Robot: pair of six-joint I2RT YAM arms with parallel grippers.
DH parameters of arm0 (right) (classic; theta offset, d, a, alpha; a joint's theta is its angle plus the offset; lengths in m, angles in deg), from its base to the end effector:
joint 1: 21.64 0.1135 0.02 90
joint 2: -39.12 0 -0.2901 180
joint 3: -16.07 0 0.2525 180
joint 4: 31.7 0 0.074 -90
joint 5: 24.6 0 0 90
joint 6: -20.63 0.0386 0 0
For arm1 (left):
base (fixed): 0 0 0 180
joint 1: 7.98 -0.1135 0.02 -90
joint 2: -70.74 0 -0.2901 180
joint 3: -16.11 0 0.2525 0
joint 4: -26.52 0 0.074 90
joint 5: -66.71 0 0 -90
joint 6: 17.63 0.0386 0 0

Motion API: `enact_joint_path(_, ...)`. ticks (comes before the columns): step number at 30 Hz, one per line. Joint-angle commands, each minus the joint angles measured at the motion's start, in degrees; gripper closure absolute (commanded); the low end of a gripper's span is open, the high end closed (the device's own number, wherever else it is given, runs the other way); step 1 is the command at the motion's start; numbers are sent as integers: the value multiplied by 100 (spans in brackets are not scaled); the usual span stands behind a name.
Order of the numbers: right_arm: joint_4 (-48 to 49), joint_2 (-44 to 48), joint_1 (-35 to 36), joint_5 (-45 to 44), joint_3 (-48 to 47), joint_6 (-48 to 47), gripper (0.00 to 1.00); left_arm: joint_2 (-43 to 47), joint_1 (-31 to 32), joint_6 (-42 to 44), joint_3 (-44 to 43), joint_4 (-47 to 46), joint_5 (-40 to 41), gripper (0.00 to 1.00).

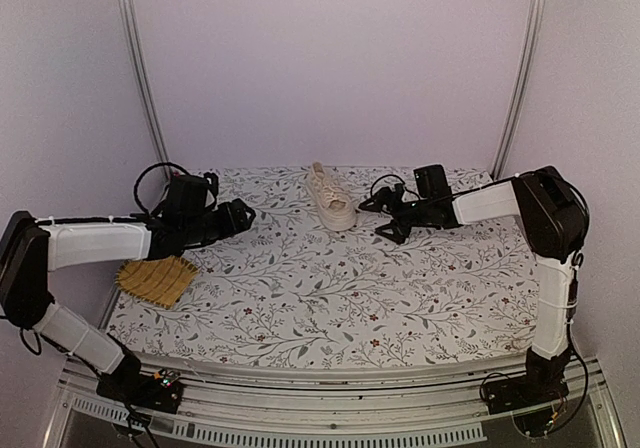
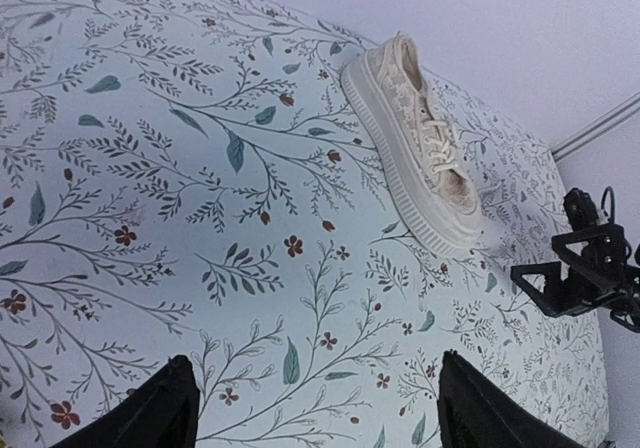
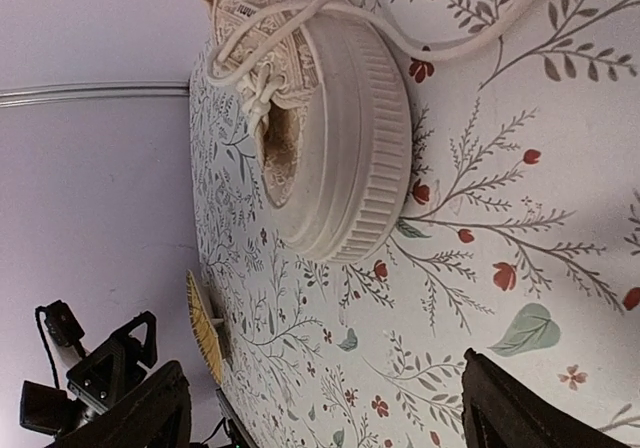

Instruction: Tie the shoes

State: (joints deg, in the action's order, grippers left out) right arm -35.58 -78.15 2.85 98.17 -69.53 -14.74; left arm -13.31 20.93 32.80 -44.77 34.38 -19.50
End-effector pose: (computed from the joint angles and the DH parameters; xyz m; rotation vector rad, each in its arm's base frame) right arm 0.4049 0.2074 0.1769 0.2748 2.4244 1.3374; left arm 0.2800 -0.1517 0.2447 -0.2429 2.1646 -0.6333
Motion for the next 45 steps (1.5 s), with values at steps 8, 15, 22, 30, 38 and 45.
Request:
enact_joint_path(8, 501, -1098, 416, -558, -1050, 2707, 7, 1464, -200, -96, 837, 270, 465, 17)
enact_joint_path(15, 115, -1578, 737, -1039, -1674, 3776, 10, 2056, -260, -83, 991, 416, 572, 16)
enact_joint_path(22, -302, -2068, 928, -1708, -2073, 4116, 14, 2710, -294, -61, 1126, 635, 793, 16)
enact_joint_path(30, -23, -2361, 1048, -1805, -2235, 4662, 35, 3299, -417, 96, 1206, 1079, 1118, 13)
enact_joint_path(38, 298, -1590, 1053, -2127, -1929, 4127, 77, 3435, -475, 158, 1190, 1221, 1088, 12)
enact_joint_path(45, 566, 80, 1004, -1340, -634, 2802, 97, 3405, -499, 269, 1083, 1384, 921, 12)
